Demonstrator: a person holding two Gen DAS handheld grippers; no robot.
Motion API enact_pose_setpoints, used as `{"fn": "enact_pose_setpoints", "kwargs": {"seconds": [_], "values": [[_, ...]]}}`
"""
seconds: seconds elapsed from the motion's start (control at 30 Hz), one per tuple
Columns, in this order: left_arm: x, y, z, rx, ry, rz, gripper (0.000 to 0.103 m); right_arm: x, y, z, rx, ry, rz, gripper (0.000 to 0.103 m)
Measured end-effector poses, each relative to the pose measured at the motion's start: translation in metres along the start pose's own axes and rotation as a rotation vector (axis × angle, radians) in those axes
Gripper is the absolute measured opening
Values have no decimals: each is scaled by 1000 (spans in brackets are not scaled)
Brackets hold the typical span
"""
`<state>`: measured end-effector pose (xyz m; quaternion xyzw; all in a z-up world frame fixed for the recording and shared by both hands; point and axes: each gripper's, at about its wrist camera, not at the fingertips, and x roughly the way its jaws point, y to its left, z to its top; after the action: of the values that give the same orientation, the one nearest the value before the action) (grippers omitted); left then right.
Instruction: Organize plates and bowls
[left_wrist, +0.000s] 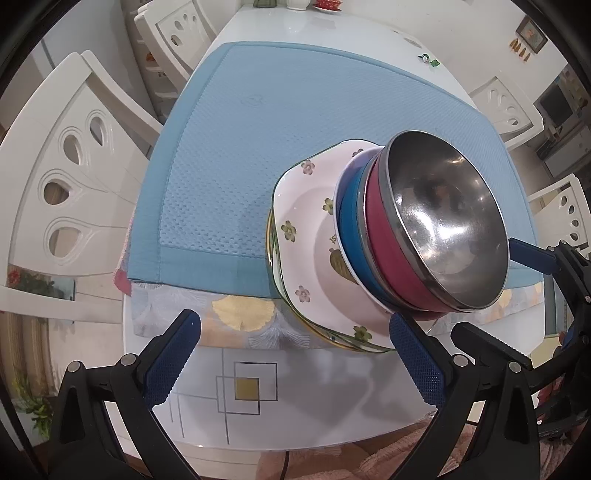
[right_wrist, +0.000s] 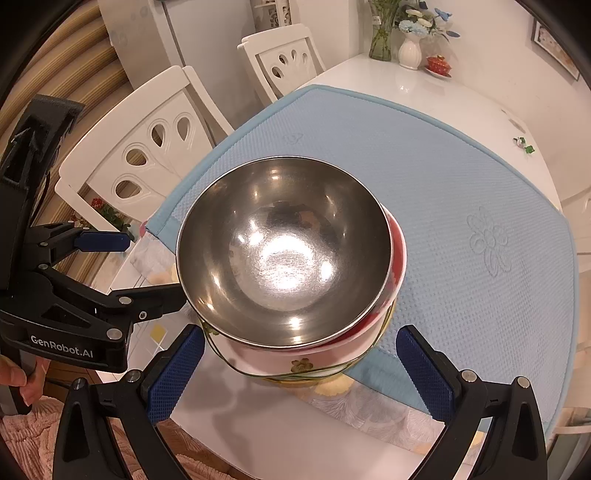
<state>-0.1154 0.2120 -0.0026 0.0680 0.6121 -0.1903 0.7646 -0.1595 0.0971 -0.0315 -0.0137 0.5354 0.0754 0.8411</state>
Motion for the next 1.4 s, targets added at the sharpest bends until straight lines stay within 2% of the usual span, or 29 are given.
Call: {"fn": "enact_pose_setpoints", "kwargs": {"seconds": [1.4], "values": [[3,-2,1,3,10,8,102,3,-9,-2,1,14,23,103]]}}
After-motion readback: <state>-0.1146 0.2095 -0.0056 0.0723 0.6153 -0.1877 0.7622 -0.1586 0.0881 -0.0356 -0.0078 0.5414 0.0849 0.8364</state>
